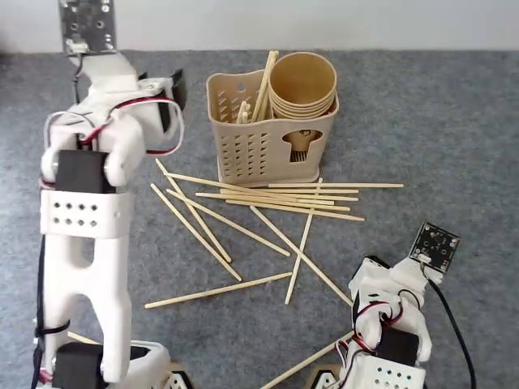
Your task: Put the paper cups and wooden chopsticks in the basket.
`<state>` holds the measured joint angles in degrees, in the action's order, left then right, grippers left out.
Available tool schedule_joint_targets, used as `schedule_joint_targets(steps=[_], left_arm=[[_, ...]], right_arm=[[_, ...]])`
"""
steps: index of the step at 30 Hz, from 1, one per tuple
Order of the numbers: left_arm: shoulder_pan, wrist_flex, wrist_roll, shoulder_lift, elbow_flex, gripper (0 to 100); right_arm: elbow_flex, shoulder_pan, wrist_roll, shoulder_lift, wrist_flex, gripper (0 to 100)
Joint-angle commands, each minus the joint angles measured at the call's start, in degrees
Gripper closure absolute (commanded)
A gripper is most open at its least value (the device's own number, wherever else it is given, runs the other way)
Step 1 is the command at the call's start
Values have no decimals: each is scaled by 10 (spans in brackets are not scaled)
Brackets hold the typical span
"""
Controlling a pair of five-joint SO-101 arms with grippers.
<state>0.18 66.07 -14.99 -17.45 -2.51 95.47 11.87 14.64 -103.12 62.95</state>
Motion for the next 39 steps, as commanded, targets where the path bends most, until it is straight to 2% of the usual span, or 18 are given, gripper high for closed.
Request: schedule_joint_targets(steps=[1,6,10,12,15,21,24,31,35,39], left_arm=[[-5,81,66,-24,-34,823],[-5,180,140,-19,-32,825],[-5,218,129,-18,-9,826],[-6,217,84,-18,32,826],[-6,179,31,-18,112,826],[-65,-32,-24,-18,274,824],[-76,-94,-27,-18,329,823],[-76,-107,-40,4,344,823],[-76,-102,-53,94,284,824],[-75,-45,-68,200,187,826]], right_arm=[[9,4,4,-8,-2,990],[9,4,4,-8,-2,990],[9,4,4,-8,-1,990],[9,4,4,-8,-1,990],[9,4,4,-8,-1,990],[9,4,4,-8,-1,990],[9,4,4,-8,-1,990],[9,4,4,-8,-1,990],[9,4,4,-8,-1,990],[9,4,4,-8,-1,990]])
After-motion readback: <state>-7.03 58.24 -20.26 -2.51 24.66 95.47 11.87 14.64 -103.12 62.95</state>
